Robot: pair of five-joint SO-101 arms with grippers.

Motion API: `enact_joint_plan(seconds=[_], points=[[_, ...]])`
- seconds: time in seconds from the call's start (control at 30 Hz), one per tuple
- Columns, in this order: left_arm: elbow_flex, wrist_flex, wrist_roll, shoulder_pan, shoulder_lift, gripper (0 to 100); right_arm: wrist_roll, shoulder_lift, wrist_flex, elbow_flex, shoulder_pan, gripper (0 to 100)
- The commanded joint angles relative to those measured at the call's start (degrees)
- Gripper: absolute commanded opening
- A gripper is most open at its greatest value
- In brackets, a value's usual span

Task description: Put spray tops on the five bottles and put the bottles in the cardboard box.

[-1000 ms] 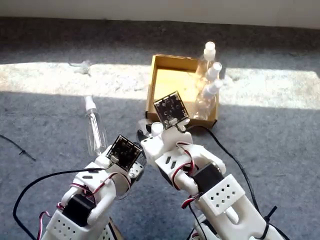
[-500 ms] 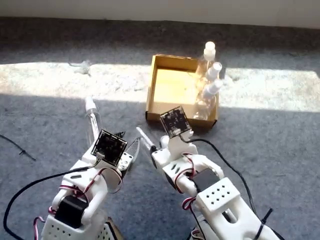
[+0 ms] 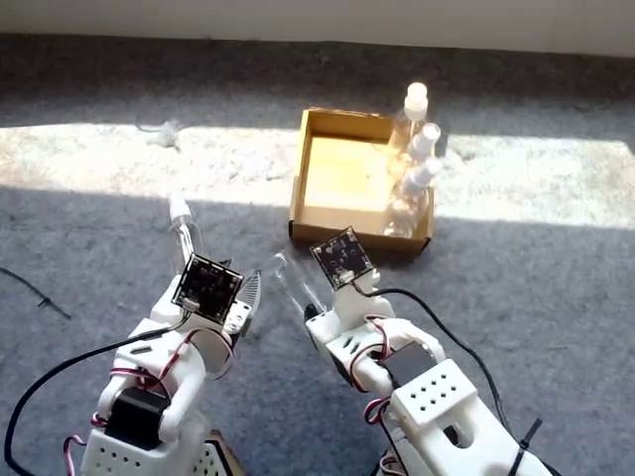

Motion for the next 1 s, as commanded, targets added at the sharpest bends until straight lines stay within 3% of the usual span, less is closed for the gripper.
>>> enact_joint_plan(seconds=[0.0,0.23,0.37,0.6,0.7,0.8,0.97], points=[[-2.15,0.18,-0.44,-0.75,-0.40,13,3.43,-0.31,8.13,-3.21,0.92,19.5],[-0.75,0.09,-0.62,-0.75,-0.40,13,4.75,-14.37,20.62,-19.74,7.60,17.0],[-0.75,0.09,-0.62,-0.75,-0.40,13,4.92,-21.85,21.23,-24.04,15.78,16.6],[-0.75,0.09,-0.62,-0.75,-0.40,13,5.01,-23.52,21.32,-22.46,22.81,3.2],[-0.75,0.09,-0.62,-0.75,-0.40,13,5.01,-23.34,21.41,-20.09,20.97,3.2],[-0.66,0.09,-0.62,-0.75,-0.40,13,5.10,-23.25,21.23,-16.92,14.02,3.2],[-0.66,0.09,-0.62,-0.75,-0.40,13,13.80,-23.25,21.49,-13.93,8.66,3.2]])
